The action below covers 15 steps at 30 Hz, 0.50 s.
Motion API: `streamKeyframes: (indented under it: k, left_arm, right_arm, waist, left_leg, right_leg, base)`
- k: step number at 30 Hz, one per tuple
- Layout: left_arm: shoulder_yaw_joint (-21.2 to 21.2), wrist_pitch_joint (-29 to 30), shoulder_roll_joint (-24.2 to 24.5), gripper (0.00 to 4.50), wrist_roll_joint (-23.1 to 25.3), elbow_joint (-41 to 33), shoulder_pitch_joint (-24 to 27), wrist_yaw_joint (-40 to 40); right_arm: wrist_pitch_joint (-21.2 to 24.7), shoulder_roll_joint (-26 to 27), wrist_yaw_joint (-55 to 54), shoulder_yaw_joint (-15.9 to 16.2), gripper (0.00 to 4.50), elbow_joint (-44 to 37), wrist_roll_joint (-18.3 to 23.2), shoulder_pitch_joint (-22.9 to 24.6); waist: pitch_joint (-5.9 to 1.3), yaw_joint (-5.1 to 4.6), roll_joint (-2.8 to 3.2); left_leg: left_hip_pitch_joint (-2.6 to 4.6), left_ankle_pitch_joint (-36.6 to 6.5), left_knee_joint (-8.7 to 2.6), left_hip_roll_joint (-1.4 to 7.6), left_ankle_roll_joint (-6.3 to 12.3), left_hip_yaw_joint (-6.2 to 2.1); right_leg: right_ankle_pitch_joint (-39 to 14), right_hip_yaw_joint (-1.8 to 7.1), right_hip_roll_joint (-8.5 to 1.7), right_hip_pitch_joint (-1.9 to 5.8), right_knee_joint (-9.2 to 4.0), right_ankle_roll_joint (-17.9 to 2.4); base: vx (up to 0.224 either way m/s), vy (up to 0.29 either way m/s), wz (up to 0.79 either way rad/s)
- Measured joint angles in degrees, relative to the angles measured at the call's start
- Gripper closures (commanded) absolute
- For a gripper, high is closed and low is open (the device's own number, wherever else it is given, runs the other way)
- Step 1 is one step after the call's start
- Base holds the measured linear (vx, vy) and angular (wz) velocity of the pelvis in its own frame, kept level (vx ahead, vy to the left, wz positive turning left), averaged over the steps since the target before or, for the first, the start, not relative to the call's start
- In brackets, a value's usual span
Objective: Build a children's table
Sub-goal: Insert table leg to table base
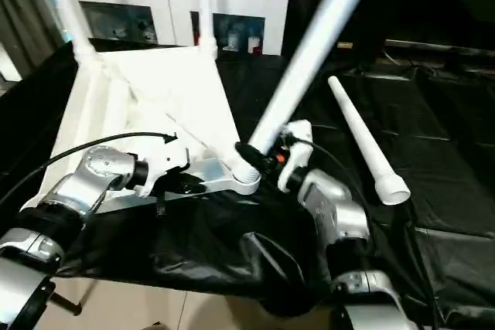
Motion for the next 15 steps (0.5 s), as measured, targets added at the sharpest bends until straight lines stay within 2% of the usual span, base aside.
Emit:
streamKeyframes:
  k: [5, 7, 15]
  left_arm:
    - [-0.07, -0.48, -0.04, 4.5, 0.04, 0.3, 0.0, 0.0]
    - [-0.07, -0.54, -0.04, 4.5, 0.16, 0.34, 0.0, 0.11]
    - [-0.07, -0.75, 0.19, 4.5, 0.75, 0.33, 0.03, 0.21]
  right_arm:
    - [-3.74, -0.43, -0.62, 2.67, 2.59, -2.44, -3.16, 1.8]
    - [-4.86, -1.29, -0.67, 4.74, 2.59, -3.23, -5.51, 1.68]
    - [-5.54, -3.16, 0.26, 8.45, 2.59, -2.83, -9.78, -0.59]
  waist:
    - [-0.04, -0.03, 0.09]
    - [-0.03, -0.05, 0.1]
    - [-0.09, -0.19, -0.03]
  left_leg:
    - [0.0, 0.0, -0.02, 0.0, 0.0, 0.0]
    - [0.0, 0.0, -0.03, -0.01, 0.0, 0.0]
    - [0.01, 0.0, -0.09, -0.01, 0.0, 0.0]
  right_leg:
    - [-0.03, 0.0, 0.0, 0.07, -0.03, 0.04]
    - [-0.03, 0.0, 0.0, 0.07, -0.03, 0.05]
    - [-0.05, 0.0, 0.0, 0.13, -0.06, 0.09]
  base:
    - [0.0, 0.0, 0.0]
    - [0.0, 0.0, 0.0]
    - [0.0, 0.0, 0.0]
